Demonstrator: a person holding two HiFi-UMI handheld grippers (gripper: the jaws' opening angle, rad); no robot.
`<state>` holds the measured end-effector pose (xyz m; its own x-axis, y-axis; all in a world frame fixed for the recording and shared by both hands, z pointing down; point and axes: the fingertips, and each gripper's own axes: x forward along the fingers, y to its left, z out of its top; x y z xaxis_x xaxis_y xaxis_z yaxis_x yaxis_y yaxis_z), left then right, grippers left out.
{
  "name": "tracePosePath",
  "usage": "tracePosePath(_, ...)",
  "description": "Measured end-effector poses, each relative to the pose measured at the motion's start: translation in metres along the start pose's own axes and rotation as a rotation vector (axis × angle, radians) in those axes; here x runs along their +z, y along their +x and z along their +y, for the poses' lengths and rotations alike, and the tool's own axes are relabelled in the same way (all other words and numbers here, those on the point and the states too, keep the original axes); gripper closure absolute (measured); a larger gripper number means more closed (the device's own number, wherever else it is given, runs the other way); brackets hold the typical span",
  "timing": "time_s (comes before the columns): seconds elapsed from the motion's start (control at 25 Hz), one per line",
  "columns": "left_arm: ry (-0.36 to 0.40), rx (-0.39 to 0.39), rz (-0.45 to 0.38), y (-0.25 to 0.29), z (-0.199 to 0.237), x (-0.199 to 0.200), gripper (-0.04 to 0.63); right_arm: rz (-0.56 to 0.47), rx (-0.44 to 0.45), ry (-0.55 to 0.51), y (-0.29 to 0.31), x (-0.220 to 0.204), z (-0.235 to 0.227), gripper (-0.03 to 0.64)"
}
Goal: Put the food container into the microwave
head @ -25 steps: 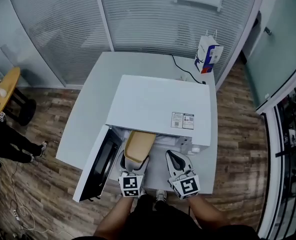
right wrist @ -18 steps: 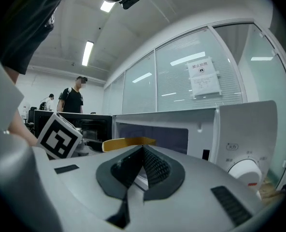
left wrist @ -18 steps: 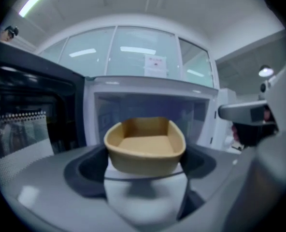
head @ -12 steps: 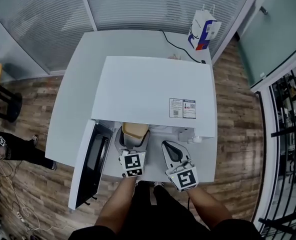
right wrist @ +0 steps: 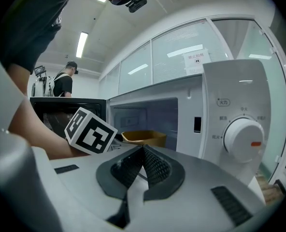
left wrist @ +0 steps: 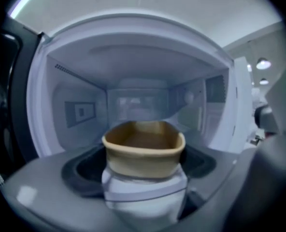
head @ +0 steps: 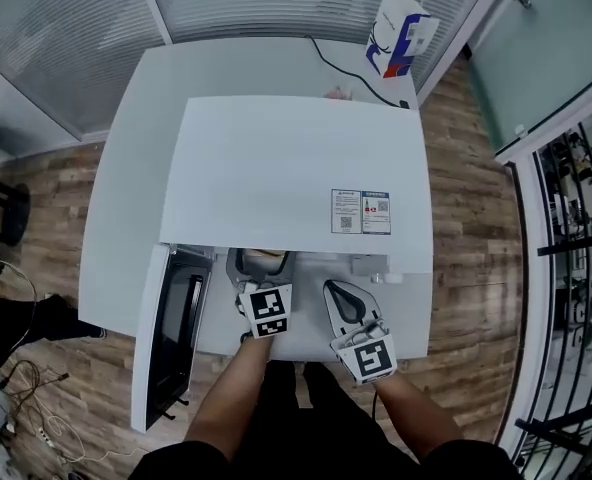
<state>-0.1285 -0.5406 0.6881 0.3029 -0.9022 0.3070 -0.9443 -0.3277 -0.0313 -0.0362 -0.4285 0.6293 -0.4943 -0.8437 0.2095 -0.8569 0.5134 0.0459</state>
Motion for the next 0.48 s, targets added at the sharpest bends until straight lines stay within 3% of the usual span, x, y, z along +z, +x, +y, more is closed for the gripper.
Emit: tracePosePath(0.48, 0.011, -0.024, 0.062, -0.022, -0.008, -0.018, 0.072, -0.021, -0.007, -0.006, -0.010, 0.010, 0.003, 0.611)
